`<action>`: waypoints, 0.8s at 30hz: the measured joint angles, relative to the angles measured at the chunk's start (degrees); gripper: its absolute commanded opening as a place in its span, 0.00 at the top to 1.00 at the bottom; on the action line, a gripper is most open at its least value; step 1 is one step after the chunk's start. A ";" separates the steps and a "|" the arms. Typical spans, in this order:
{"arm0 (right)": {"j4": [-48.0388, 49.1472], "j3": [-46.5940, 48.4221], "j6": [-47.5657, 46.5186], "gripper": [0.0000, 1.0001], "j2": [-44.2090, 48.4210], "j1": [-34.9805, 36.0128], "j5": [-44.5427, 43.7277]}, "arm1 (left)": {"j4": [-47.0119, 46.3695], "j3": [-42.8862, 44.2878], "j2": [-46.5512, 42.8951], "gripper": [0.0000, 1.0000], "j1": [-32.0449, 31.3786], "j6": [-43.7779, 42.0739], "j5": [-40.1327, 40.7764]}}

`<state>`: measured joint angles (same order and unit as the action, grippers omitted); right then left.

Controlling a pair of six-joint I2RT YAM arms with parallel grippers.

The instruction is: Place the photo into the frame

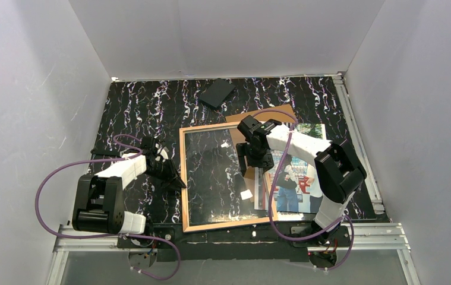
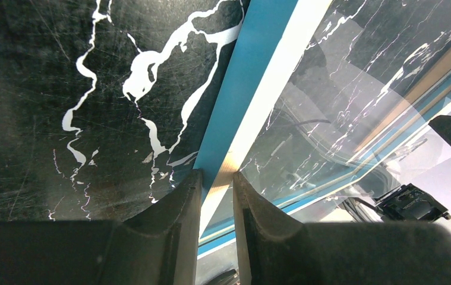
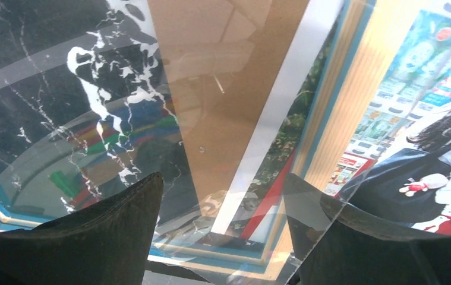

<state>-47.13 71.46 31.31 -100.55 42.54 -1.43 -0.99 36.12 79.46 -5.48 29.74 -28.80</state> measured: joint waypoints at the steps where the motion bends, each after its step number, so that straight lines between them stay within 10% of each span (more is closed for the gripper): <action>1: 0.13 0.00 0.04 0.23 -0.02 0.00 0.57 | 0.00 0.00 0.00 0.85 0.00 -0.04 0.00; 15: 1.46 -0.24 0.48 0.40 4.26 -0.22 6.40 | 0.31 0.00 0.00 0.85 0.02 -0.63 0.11; 24: 9.99 -4.15 2.84 0.85 14.19 -1.40 16.20 | 0.33 0.00 0.00 0.86 0.02 -0.79 0.09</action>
<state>-37.15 67.31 34.15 -86.37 41.15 14.76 -0.67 36.12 79.46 -5.45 28.95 -28.71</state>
